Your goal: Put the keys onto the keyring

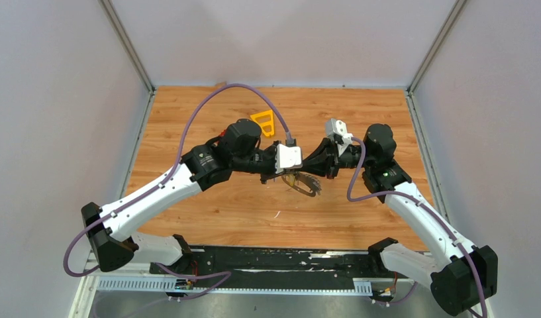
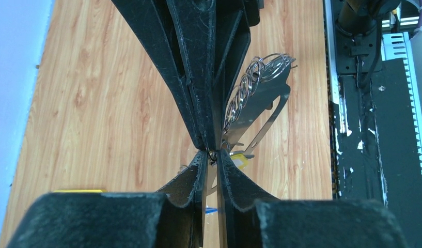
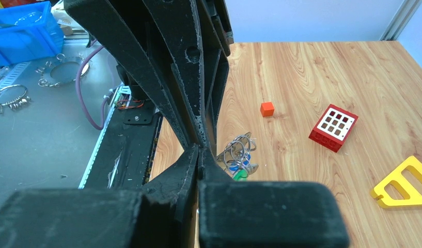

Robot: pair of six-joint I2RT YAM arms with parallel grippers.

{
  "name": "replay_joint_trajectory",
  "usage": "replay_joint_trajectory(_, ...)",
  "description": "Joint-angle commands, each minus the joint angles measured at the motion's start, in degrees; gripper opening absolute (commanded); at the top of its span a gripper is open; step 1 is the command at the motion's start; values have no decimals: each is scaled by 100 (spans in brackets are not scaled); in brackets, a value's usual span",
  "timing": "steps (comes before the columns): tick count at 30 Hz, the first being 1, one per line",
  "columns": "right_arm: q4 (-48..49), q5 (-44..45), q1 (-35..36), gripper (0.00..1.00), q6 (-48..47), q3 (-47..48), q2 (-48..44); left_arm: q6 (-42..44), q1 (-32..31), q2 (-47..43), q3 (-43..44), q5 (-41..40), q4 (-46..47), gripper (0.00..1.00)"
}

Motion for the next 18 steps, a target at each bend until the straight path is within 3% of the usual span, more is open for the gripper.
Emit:
replay_joint_trajectory(1,353,-11,-7,0,-42,88,-168,-149,-16,92,44,111,56,16)
replay_joint_trajectory(7,315,15,-3,0,-93,79,-177,-155,-16,97,69,132,21,0)
replay_joint_trajectory(18,-225,441,-5,0,-810,90,-244,60,-16,179,540,-256,-774,0)
